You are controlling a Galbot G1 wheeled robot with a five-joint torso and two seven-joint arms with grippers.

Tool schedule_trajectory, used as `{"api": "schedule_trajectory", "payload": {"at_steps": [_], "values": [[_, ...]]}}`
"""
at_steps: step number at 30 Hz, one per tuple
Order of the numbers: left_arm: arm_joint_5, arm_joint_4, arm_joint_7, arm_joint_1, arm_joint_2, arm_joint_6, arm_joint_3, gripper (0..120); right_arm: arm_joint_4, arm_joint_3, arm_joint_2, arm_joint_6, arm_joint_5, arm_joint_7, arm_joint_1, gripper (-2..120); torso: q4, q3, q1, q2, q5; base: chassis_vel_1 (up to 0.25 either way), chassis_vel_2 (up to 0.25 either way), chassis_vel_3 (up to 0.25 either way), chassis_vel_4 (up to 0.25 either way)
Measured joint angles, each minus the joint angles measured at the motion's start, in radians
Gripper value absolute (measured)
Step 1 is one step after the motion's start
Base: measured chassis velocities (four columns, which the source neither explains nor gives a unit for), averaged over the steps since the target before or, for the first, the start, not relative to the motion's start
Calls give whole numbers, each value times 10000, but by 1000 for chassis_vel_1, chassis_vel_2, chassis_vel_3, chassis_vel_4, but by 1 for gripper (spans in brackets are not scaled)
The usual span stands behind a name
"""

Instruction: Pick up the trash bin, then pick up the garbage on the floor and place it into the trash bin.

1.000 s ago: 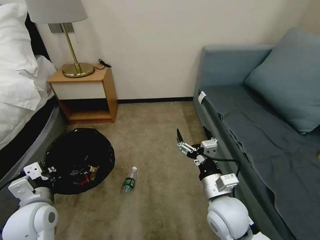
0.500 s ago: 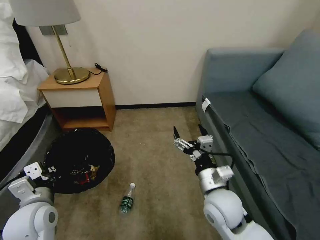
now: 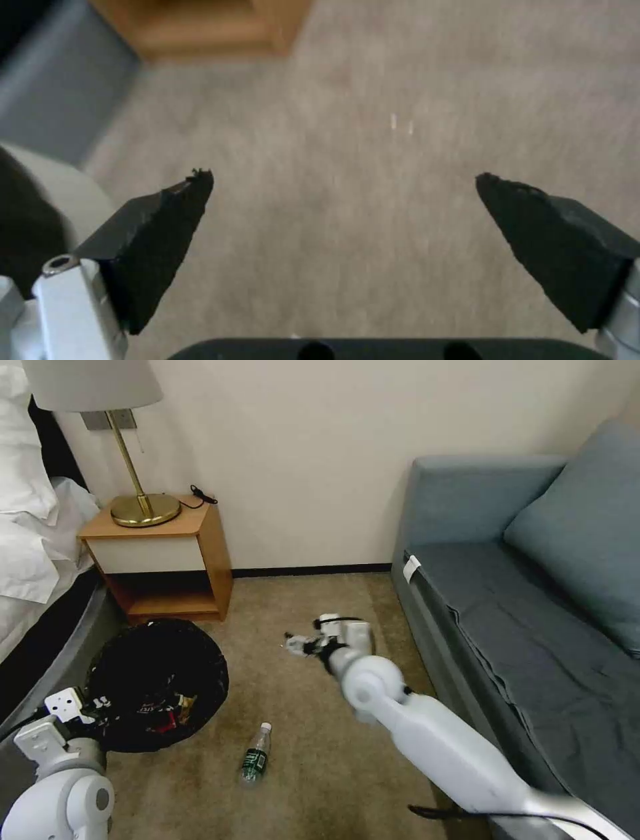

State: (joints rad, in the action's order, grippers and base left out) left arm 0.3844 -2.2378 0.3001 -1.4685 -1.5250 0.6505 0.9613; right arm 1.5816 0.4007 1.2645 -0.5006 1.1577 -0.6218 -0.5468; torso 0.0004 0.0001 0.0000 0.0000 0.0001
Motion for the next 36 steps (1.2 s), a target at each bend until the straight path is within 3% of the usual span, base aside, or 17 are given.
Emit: {"api": "schedule_trajectory", "payload": {"at_steps": [4, 13, 27, 36], "values": [[-111, 8, -2, -28, -33, -34, 7, 2, -1771, 1531, 612, -69, 91, 117, 434, 100, -3, 0, 0, 0, -4, 0, 0, 0, 0], [-273, 90, -10, -57, -141, -106, 23, 2, -3599, 2925, 1861, 20, -373, 651, 325, 100, -3, -1, 0, 0, -3, 0, 0, 0, 0], [-401, 204, -17, -100, -242, -197, 28, 2, -5122, 4053, 2931, 335, -1390, 1227, -171, 100, -3, 0, 0, 0, -3, 0, 0, 0, 0], [-433, 204, -23, -89, -259, -200, -1, 2, -5332, 4258, 2978, 501, -1770, 1354, -280, 100, -4, -1, 0, 0, -2, 0, 0, 0, 0]]}}
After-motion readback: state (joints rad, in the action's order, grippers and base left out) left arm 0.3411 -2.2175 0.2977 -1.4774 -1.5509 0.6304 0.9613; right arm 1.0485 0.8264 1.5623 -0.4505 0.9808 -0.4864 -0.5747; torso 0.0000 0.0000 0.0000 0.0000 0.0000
